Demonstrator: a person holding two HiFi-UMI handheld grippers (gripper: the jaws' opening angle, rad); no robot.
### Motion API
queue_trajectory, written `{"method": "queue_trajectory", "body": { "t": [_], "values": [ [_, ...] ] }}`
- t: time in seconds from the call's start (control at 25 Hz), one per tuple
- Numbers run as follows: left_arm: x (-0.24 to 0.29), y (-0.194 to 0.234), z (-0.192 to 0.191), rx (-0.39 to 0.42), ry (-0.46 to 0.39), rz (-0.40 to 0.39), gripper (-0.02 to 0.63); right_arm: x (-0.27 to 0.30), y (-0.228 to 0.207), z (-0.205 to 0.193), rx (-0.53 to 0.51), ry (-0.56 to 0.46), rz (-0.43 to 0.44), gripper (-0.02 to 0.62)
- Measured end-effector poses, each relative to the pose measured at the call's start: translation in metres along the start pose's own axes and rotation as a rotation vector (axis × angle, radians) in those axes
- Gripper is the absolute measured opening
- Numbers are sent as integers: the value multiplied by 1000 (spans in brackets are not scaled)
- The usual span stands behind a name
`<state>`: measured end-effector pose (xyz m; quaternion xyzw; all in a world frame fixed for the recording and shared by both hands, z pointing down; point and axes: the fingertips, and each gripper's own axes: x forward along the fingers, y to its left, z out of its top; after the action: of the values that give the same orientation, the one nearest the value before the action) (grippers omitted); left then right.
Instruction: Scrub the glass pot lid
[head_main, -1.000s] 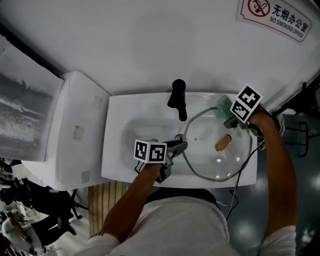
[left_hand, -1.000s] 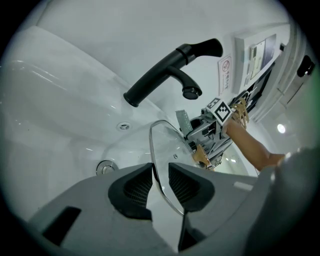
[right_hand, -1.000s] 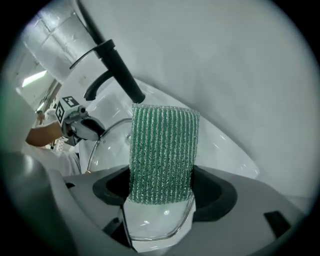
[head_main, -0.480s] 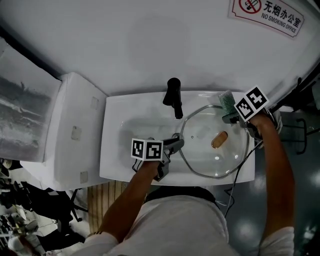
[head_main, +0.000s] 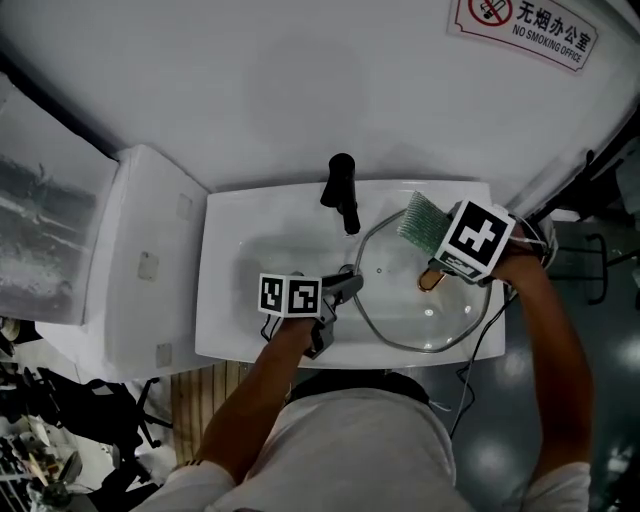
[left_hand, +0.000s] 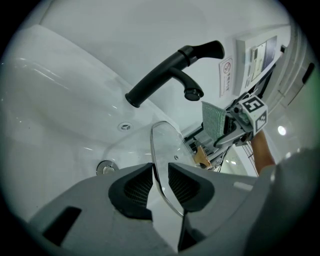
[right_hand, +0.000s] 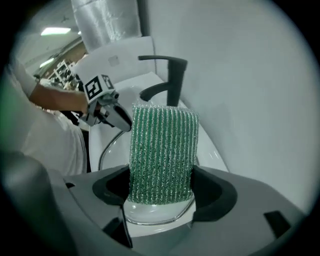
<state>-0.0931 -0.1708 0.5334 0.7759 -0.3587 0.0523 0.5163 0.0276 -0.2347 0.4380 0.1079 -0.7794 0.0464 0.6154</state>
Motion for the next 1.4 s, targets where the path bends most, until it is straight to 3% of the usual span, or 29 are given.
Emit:
{"method": "queue_trajectory", "body": {
  "t": [0.24, 0.48, 0.72, 1.0, 1.4],
  "values": [
    [0, 0, 0, -4, -4, -5, 109, 8, 43, 9, -258, 203, -26, 348],
    [0, -2, 1, 0, -8, -7, 107, 29, 66, 9, -397, 356, -57, 348],
    [0, -1, 2, -1, -11, -5, 107, 44, 82, 10, -491, 447, -88, 348],
    [1, -2, 2, -4, -13, -5, 106, 59, 95, 4, -521, 474, -80, 348],
    [1, 0, 3, -3, -14, -6, 106, 52, 87, 3, -437, 372, -78, 348]
  ]
}}
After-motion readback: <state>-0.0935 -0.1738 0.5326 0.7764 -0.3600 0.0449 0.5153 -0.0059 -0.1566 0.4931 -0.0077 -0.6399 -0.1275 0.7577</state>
